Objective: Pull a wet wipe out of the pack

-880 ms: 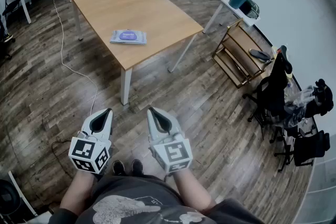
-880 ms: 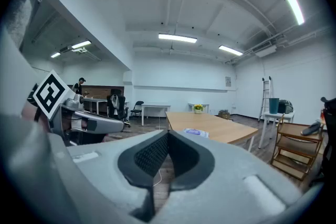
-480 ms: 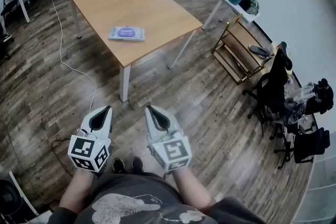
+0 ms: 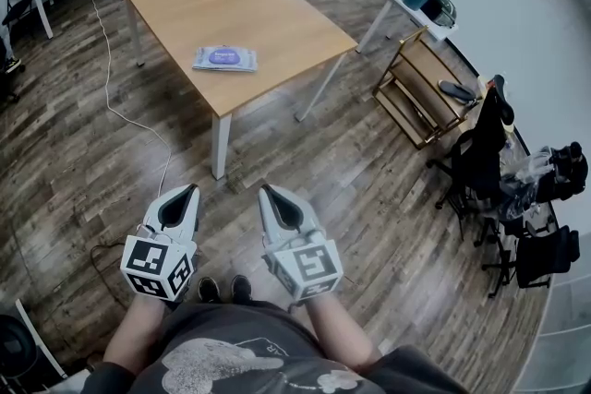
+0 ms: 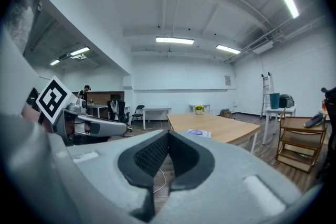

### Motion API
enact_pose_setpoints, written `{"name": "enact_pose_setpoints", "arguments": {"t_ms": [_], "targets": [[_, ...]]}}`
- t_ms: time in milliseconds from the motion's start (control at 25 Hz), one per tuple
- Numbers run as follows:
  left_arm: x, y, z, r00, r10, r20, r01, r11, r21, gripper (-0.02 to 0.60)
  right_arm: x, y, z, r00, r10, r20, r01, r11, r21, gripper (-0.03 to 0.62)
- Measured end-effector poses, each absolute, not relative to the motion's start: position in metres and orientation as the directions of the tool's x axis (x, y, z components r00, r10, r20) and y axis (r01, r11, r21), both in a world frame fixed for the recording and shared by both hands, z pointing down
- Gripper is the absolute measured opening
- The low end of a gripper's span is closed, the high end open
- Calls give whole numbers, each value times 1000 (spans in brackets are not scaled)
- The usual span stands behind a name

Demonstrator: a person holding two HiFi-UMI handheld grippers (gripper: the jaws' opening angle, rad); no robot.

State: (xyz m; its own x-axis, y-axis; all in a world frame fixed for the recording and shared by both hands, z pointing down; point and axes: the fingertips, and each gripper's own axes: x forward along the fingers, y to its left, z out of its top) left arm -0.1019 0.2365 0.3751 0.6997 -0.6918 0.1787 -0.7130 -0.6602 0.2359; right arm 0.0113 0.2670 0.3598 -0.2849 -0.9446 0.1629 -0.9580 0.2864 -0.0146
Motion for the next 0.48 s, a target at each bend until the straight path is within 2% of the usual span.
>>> {"name": "enact_pose_setpoints", "arguments": {"t_ms": [240,480], "targets": [[-109,233,377,699,-693,176,-713,-658,241,18,-1,269,358,-329,-932,151,-944,329,-30,-9],[-120,231,377,711,-686,153,-700,-671,244,18,-9,260,361,-306,-939,158,-952,305,-28,-9]]}}
